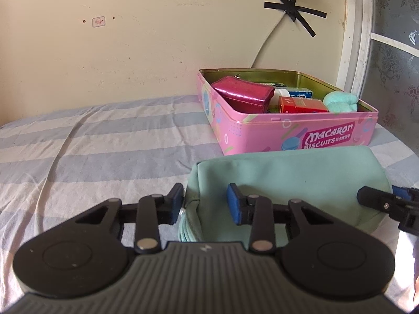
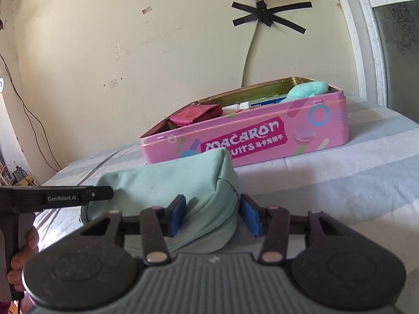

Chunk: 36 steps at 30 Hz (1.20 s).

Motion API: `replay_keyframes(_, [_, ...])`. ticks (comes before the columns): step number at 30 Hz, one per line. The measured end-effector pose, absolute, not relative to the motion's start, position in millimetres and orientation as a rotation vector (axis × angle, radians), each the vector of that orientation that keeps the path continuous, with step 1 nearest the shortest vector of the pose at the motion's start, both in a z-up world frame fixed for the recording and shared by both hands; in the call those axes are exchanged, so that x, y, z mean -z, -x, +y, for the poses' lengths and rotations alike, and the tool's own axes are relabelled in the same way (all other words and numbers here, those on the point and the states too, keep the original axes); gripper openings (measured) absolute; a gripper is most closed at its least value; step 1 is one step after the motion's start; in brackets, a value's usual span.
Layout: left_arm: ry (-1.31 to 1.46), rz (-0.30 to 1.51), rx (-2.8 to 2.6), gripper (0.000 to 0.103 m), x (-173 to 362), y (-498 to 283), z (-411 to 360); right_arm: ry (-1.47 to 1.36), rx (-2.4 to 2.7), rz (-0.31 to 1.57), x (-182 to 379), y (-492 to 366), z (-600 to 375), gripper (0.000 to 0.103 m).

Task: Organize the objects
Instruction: 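Lift the pencil pouch with the left gripper toward the pink tin, then lower the pencil pouch into the pink tin and open the left gripper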

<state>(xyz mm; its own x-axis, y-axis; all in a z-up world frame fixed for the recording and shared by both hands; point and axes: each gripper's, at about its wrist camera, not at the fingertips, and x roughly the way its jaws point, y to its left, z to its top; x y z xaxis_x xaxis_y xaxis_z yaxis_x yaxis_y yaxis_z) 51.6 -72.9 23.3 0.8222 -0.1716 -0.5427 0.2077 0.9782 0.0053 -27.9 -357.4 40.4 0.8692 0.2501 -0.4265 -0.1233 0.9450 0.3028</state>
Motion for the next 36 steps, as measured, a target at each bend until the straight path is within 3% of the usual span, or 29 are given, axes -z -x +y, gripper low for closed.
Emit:
replay_keyframes(13, [-0.063, 0.423, 0.245, 0.034, -79.8, -43.5, -91.7, -0.253, -0.159, 0.278, -92.8, 42.5, -371.8, 0.042])
replay_keyframes(36, [-0.115, 0.301, 0.236, 0.035, -147.5, -140.6, -158.5, -0.241, -0.112, 0.111, -156.1, -68.5, -431.0, 0.042])
